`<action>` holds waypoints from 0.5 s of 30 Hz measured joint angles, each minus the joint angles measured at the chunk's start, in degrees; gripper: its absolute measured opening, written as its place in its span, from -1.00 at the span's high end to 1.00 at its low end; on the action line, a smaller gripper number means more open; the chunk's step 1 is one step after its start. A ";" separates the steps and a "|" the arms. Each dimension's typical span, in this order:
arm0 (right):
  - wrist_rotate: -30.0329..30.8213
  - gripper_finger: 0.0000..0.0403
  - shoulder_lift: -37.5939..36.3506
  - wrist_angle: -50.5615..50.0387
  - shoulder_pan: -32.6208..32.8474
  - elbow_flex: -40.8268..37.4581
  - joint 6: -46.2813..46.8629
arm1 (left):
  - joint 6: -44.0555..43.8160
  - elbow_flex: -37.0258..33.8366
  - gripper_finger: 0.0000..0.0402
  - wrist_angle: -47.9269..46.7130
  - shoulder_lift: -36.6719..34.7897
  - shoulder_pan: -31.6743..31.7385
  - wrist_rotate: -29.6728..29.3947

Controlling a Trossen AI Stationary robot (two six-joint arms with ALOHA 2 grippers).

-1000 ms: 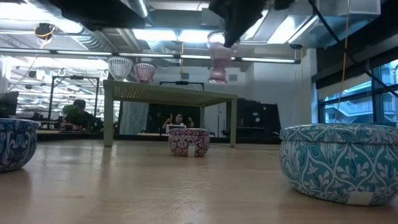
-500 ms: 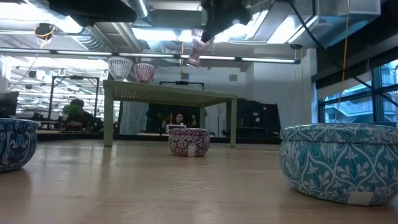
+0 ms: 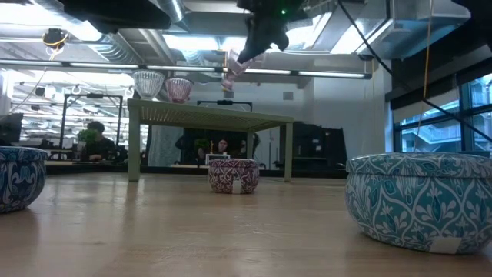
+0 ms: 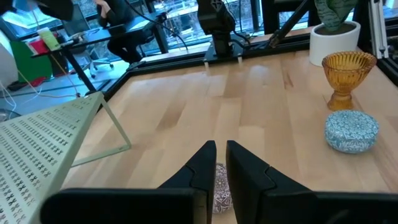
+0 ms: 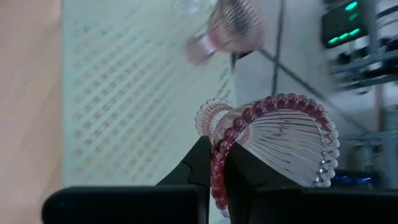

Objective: Pick & Place candle stick holders
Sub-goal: Put the pink glass candle holder on the shelf aligned with the other glass candle holders

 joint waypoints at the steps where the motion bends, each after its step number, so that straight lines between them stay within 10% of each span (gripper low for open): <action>1: -0.57 0.89 0.42 -0.31 -0.42 0.00 0.70 | 0.00 0.00 0.84 -0.02 0.00 0.00 0.00; 15: -5.67 0.86 6.19 0.92 -3.97 -0.02 2.30 | -1.12 0.00 0.84 -1.09 0.00 0.00 0.02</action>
